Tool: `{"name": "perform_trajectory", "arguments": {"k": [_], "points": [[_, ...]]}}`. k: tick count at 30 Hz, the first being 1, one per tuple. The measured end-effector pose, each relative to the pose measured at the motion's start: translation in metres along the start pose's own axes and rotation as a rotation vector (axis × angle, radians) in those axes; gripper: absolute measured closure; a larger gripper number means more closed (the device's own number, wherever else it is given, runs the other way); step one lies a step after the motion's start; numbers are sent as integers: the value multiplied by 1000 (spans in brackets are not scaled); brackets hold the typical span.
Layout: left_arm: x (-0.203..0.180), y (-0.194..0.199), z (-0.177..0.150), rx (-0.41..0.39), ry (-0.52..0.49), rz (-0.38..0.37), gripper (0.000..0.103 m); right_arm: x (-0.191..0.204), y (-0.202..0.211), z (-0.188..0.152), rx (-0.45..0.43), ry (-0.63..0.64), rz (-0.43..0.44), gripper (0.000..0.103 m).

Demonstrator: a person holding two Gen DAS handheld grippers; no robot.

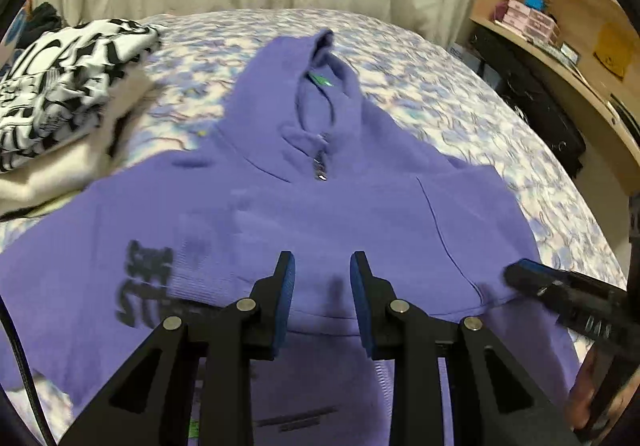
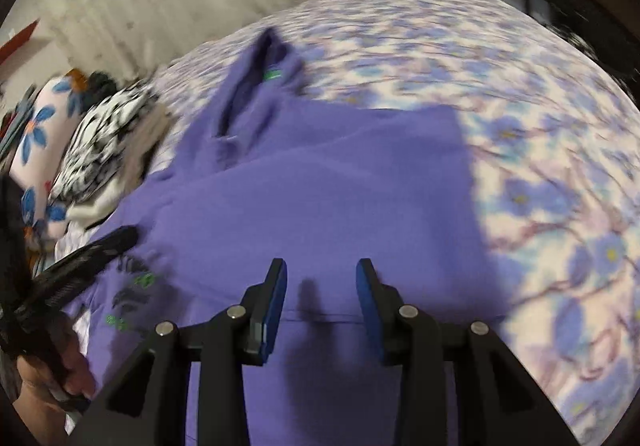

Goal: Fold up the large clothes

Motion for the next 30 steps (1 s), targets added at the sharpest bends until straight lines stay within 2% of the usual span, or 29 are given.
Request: {"name": "perform_trajectory", "arguments": {"k": [3,5,7,8,10,11,12,13,14,16,19,21,25,27,29,30], "points": [[-6,-16,-8,29,16,10,76,18,-15,-5,21,53,-6,67],[-2,-30,-12,53,20,45,76,15,-22,-7,29,67,-42,67],[7,-42,-19,90,27,91,76,-1,-23,-8,25,57,-103,67],[12,-44,-21,96,39,85,76,-12,-20,-9,20,42,-136,67],[21,-44,-22,90,79,37,76,-43,-14,-8,4,-5,-258,68],[22,-44,-22,91,89,29,76,-56,-10,-9,-5,-31,-265,72],[24,-43,-22,92,94,25,76,-68,-6,-10,-5,-62,-223,85],[24,-43,-22,92,95,25,76,-80,-4,-12,1,-94,-199,92],[23,-44,-22,90,92,30,76,-86,-2,-14,3,-106,-201,103],[21,-44,-22,87,81,45,76,-89,2,-16,-5,-113,-193,103],[17,-43,-22,90,79,59,76,-80,2,-20,-9,-86,-239,103],[19,-45,-19,97,88,63,76,-78,1,-21,-6,-85,-240,100],[18,-41,-18,108,100,58,70,-80,1,-21,4,-113,-226,100],[17,-39,-18,108,97,52,62,-80,4,-22,10,-129,-219,99],[12,-34,-19,100,90,39,46,-79,8,-23,10,-135,-214,97],[9,-30,-21,94,86,47,41,-78,11,-25,8,-138,-209,94]]}}
Point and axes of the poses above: each gripper's, at about its wrist camera, not at the fingertips, and y roughly against the way its jaws point, x to its left, z to its top, the point moved 3 cm from there along -y, roughly the way its jaws point, and after that the axes turned 2 degrees about x, right-handed, at the moved point
